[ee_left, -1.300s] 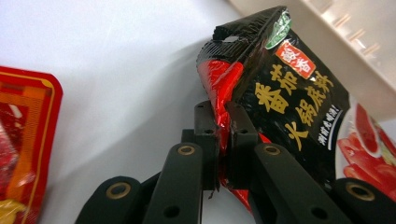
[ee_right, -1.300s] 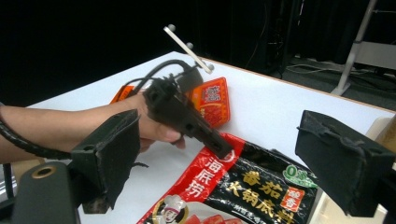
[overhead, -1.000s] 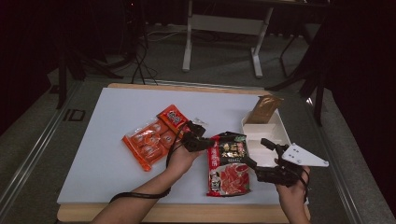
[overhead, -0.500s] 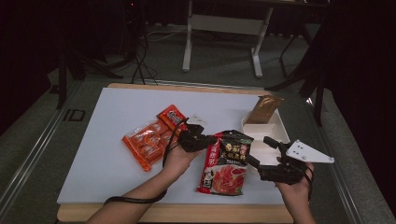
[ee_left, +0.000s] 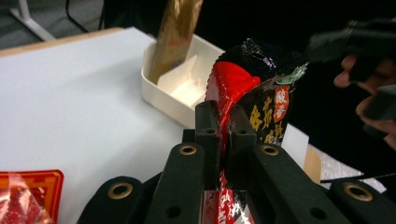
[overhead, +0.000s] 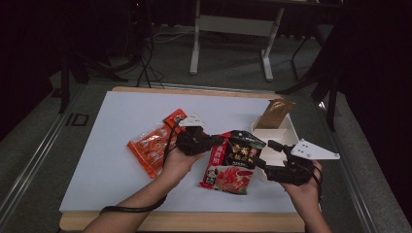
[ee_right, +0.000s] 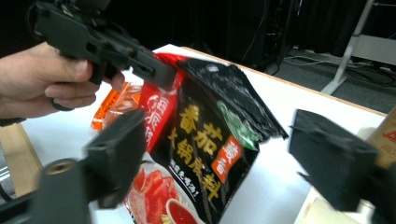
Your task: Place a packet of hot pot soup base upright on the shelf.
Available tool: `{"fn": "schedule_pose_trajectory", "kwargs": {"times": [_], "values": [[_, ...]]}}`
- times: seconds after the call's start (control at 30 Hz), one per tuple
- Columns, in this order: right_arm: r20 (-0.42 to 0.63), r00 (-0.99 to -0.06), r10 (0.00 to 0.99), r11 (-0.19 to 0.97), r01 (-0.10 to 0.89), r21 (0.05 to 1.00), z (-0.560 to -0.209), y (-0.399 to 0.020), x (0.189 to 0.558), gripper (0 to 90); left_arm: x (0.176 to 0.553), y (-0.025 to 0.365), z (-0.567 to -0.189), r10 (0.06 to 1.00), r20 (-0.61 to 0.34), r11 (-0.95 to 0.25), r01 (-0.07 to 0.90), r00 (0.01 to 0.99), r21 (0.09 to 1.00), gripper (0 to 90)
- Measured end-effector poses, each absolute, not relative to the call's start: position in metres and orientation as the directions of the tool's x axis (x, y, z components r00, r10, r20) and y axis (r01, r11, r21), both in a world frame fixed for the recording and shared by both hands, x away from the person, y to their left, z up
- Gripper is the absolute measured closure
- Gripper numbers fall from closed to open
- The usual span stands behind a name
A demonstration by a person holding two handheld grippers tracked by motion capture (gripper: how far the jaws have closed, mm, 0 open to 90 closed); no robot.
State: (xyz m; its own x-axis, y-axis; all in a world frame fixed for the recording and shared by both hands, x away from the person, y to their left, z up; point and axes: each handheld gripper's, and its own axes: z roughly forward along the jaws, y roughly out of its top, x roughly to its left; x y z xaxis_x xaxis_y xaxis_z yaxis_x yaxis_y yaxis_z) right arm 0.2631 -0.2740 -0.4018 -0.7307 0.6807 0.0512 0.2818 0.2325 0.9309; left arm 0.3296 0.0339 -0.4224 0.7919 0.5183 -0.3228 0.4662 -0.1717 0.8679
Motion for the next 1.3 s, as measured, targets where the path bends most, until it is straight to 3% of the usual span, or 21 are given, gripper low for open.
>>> {"fn": "schedule_pose_trajectory", "kwargs": {"times": [0.13, 0.5, 1.0, 1.3], "values": [[0.056, -0.731, 0.681, 0.241, 0.295, 0.925, -0.401, -0.27, 0.271, 25.6, 0.328, 0.038, -0.416, 0.493, -0.329, -0.139, 0.446, 0.805, 0.884, 86.5], [0.111, -0.76, 0.64, 0.253, 0.345, 0.904, -0.397, -0.261, 0.291, 57.6, 0.321, 0.042, -0.404, 0.47, -0.304, -0.083, 0.384, 0.829, 0.92, 86.5], [0.214, -0.777, 0.592, 0.202, 0.401, 0.894, -0.387, -0.258, 0.301, 74.1, 0.327, 0.05, -0.402, 0.462, -0.318, -0.061, 0.387, 0.828, 0.92, 86.1], [0.185, -0.788, 0.587, 0.205, 0.366, 0.908, -0.379, -0.263, 0.298, 77.2, 0.327, 0.052, -0.398, 0.423, -0.301, -0.099, 0.373, 0.855, 0.922, 78.6]]}}
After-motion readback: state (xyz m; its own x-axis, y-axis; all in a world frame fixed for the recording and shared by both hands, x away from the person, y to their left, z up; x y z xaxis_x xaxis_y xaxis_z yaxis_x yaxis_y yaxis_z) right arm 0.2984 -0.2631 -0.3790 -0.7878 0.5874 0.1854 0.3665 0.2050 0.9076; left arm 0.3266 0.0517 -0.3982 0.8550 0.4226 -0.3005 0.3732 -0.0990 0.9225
